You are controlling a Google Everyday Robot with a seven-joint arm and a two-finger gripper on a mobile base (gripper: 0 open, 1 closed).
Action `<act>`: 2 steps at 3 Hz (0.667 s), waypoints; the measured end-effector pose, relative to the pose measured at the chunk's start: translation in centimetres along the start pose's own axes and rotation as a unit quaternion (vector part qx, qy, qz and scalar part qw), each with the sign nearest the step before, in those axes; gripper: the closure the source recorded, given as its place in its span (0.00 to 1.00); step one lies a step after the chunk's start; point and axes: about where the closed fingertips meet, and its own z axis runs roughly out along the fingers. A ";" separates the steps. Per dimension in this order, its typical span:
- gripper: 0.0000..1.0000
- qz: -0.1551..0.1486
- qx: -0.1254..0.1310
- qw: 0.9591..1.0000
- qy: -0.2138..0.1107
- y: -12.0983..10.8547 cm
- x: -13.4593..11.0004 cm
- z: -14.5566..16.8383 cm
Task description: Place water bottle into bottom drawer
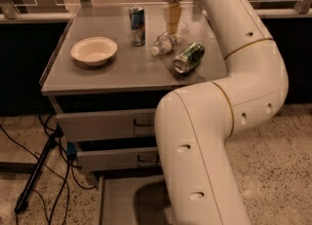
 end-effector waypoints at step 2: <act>0.00 0.048 -0.044 0.998 0.006 3.9 3.3 3.9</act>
Offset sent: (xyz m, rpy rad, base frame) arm 0.0271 -0.0508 -0.0519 -0.0236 0.1535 -0.1079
